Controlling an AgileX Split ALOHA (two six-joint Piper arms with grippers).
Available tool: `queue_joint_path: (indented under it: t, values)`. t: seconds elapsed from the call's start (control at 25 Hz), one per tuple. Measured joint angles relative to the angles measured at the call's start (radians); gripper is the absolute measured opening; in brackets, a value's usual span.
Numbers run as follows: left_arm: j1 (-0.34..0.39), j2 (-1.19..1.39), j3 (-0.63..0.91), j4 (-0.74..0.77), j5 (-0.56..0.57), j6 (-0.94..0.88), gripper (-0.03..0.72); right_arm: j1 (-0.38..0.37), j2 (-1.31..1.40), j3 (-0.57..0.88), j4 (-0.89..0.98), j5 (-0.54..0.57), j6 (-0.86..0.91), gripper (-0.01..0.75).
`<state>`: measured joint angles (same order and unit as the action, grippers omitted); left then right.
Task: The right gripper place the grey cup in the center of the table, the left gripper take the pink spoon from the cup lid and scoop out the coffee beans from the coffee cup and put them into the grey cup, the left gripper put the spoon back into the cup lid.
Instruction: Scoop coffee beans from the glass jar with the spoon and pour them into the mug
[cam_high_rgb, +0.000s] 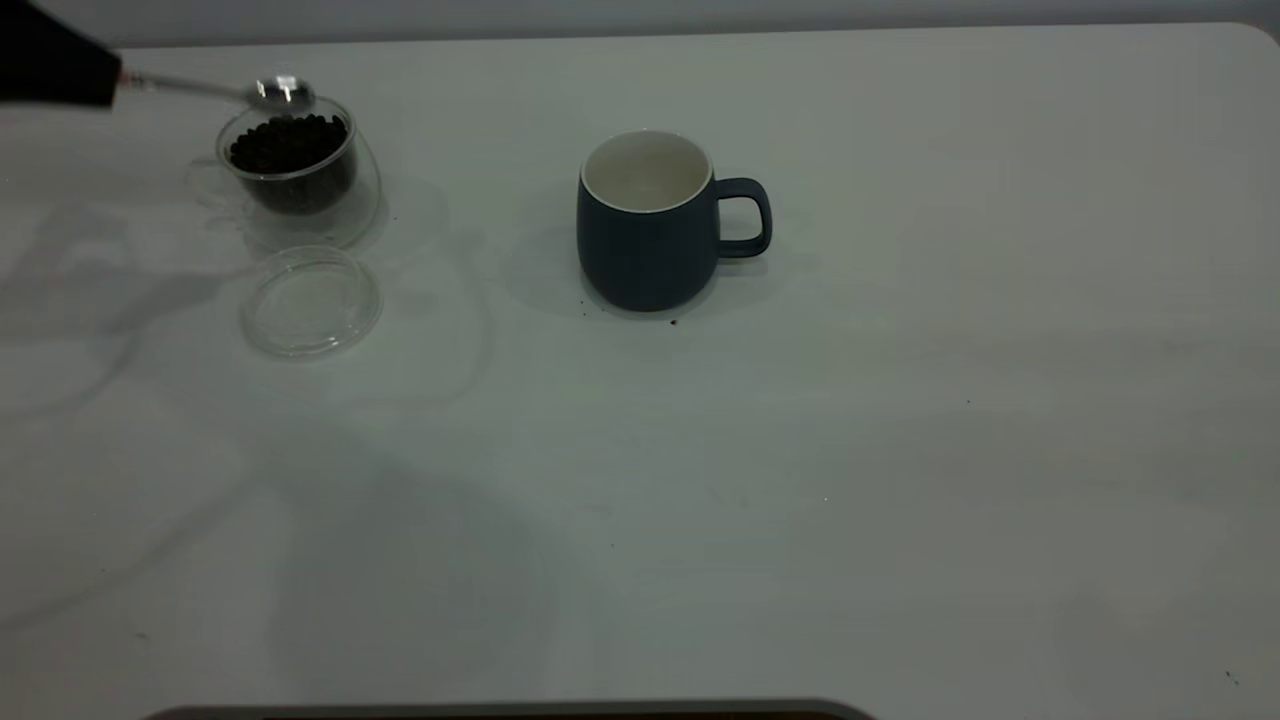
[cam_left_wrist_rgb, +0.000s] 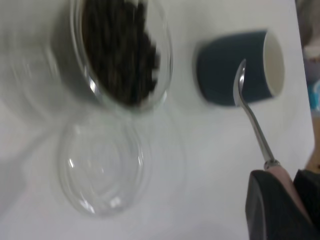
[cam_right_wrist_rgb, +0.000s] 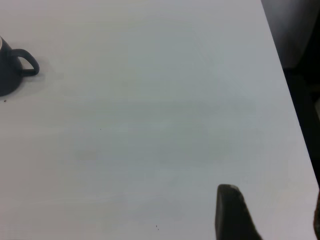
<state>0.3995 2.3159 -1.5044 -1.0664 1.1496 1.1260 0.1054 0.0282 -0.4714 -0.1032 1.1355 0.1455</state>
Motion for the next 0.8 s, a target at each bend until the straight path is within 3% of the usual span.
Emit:
queue_joint_path:
  t: [0.4, 0.8]
  values:
    - [0.000, 0.034, -0.037, -0.017, -0.228, 0.005, 0.107, 0.000, 0.000, 0.000, 0.000, 0.000, 0.000, 0.420]
    - [0.000, 0.115, -0.039, -0.019, -0.206, 0.000, 0.107, 0.000, 0.000, 0.000, 0.000, 0.000, 0.000, 0.420]
